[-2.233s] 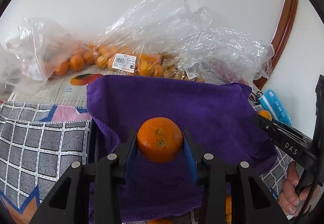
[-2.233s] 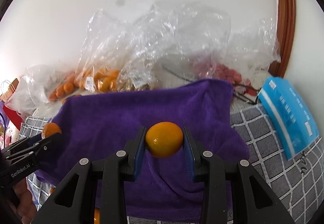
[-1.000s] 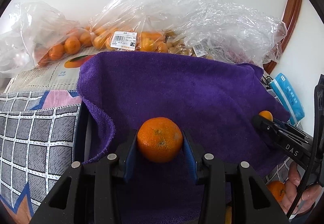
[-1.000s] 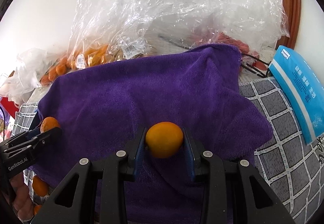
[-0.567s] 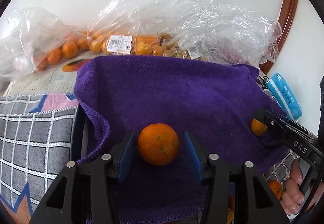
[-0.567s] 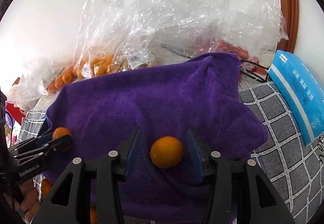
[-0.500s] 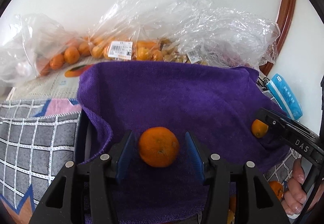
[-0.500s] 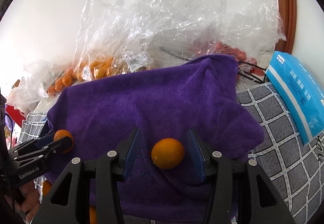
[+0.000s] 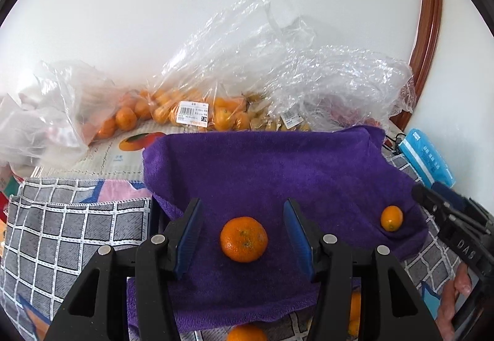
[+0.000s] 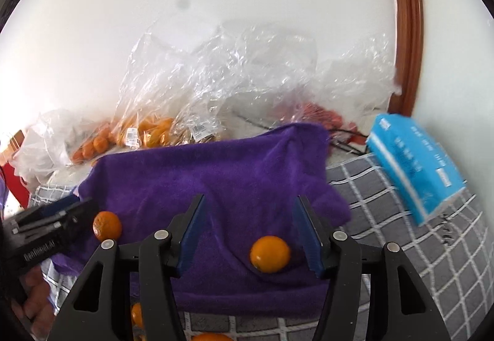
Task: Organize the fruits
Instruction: 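Open the right gripper onto the towel while the left gripper releases its orange there, then grasp the large stemmed tangerine with the right gripper while the left gripper approaches an orange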
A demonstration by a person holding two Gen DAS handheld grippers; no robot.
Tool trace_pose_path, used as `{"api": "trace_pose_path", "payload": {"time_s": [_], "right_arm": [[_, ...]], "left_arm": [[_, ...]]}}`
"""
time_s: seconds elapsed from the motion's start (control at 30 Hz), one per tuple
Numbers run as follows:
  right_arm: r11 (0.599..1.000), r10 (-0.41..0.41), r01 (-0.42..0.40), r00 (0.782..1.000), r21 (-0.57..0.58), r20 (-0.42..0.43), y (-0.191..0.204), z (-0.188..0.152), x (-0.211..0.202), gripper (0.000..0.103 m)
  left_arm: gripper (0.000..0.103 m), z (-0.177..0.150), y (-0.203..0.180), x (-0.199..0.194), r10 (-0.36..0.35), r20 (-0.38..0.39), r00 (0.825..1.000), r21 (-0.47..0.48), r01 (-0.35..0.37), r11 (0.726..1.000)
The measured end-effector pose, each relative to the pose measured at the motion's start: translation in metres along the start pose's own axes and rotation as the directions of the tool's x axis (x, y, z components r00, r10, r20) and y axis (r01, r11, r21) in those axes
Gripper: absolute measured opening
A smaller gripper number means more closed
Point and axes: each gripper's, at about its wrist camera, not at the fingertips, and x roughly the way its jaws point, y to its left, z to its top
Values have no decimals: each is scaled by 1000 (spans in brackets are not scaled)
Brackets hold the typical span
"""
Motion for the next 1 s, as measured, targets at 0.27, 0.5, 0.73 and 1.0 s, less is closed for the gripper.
{"api": "trace_pose_path", "payload": {"time_s": [0.27,0.5,0.73,1.0], "right_arm": [[996,55,-47,993,75,-109,-18,-27,-21,58],[995,76,-64,986,80,-152,-5,-52,-29,59],[994,91,-77,977,77,-195,13,-76,-30,59],[997,74,-67,976,42,-205,28,-88,-35,60]], "left_arm": [[57,-19,5,-28,-51,-56,997,10,52,999],[57,-44,28,-43,-20,-90,996,-7,20,1000],[57,-66,50,-53,-14,-103,995,-41,9,999],[57,-88,53,-53,-37,-146,989,-23,34,999]]}}
